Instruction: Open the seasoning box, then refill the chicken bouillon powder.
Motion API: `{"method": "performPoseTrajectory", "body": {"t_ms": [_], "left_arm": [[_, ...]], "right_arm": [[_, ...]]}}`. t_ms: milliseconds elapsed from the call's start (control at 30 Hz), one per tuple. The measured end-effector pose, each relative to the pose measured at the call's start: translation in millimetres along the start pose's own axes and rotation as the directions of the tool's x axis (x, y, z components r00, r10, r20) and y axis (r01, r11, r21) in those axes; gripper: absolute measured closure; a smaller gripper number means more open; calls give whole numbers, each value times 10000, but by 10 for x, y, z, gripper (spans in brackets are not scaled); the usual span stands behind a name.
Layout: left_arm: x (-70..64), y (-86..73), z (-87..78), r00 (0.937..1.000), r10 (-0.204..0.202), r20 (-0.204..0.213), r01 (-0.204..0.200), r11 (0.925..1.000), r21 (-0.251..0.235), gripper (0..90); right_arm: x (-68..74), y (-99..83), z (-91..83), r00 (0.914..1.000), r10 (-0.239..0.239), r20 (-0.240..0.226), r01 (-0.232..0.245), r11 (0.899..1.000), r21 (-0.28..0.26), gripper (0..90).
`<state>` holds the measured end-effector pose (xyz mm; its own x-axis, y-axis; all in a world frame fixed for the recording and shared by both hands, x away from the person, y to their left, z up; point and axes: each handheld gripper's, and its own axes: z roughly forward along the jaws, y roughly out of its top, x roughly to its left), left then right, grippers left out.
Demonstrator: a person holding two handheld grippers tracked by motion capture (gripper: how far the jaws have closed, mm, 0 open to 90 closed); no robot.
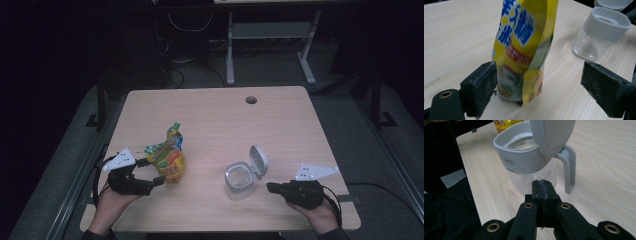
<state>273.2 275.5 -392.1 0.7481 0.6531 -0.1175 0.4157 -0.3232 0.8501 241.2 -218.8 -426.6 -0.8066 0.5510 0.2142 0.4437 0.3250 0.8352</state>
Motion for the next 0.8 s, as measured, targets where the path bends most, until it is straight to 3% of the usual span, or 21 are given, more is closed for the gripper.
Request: {"method": "performPoseTrajectory", "body": {"t_ms": [133, 267, 367, 533, 667, 800], "left_arm": [[25, 91, -5, 10000, 10, 4, -10, 9997, -242, 130], [73, 140, 38, 9999, -13, 109, 15, 9999, -155, 130], [53, 180, 26, 9998, 173, 82, -172, 9997, -147, 130], [86, 242, -20, 9999, -3, 139, 9, 9990, -436, 136], [72, 274, -22, 9998, 125, 153, -118, 9989, -454, 143], [74, 300, -21, 9995, 266, 139, -260, 9988, -411, 202]], "right_arm": [[12, 12, 7, 10000, 4, -46, -4, 10000, 59, 899], [14, 30, -13, 10000, -68, -19, 68, 10000, -11, 899], [13, 39, -8, 10000, -87, -43, 87, 10000, -33, 898], [38, 52, 26, 9998, -191, -64, 191, 9998, 93, 899], [67, 98, 30, 9997, -249, -59, 249, 9997, -17, 898], [68, 77, 32, 9996, -268, -87, 268, 9996, -5, 898]]}}
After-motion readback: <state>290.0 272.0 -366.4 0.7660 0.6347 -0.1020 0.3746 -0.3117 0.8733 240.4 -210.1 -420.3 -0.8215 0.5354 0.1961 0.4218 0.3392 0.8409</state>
